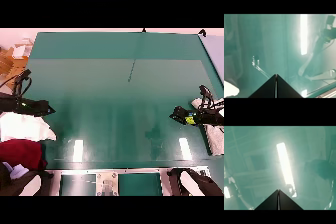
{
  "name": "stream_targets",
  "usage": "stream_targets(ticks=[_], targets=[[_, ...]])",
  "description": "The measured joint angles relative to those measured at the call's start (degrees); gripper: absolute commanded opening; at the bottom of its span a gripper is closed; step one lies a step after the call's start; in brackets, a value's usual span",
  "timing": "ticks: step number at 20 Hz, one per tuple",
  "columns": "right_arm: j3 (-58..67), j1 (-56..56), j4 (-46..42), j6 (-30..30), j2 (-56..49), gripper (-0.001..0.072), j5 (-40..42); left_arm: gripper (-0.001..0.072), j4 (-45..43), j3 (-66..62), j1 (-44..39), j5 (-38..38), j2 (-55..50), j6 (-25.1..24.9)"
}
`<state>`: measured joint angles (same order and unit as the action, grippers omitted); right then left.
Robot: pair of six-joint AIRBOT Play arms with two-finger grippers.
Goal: Fold the shirts.
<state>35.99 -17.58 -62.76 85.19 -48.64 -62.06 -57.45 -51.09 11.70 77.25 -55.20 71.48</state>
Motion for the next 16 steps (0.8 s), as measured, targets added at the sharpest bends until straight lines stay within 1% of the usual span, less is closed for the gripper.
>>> stream_targets(ticks=[3,4,5,6,8,11,13,16], targets=[[0.0,0.0,0.0,0.0,0.0,0.0022,0.0,0.0026,-1.1,0.0,0.0,-0.9,0.0,0.0],[0.0,0.0,0.0,0.0,0.0,0.0022,0.0,0.0232,-2.5,0.0,0.0,-1.8,0.0,0.0],[0.0,0.0,0.0,0.0,0.0,0.0022,0.0,0.072,-4.2,0.0,0.0,-3.2,0.0,0.0],[0.0,0.0,0.0,0.0,0.0,0.0022,0.0,0.072,-6.7,0.0,0.0,-4.9,0.0,0.0],[0.0,0.0,0.0,0.0,0.0,0.0022,0.0,0.072,-15.3,0.0,0.0,-9.0,0.0,1.2],[0.0,0.0,0.0,0.0,0.0,0.0022,0.0,0.072,-30.6,0.8,1.5,-12.5,-0.2,6.1],[0.0,0.0,0.0,0.0,0.0,0.0023,0.0,0.072,-36.7,3.0,3.8,-14.2,-0.3,8.2],[0.0,0.0,0.0,0.0,0.0,0.0022,0.0,0.0712,-41.0,8.8,6.6,-17.3,-0.3,9.8]])
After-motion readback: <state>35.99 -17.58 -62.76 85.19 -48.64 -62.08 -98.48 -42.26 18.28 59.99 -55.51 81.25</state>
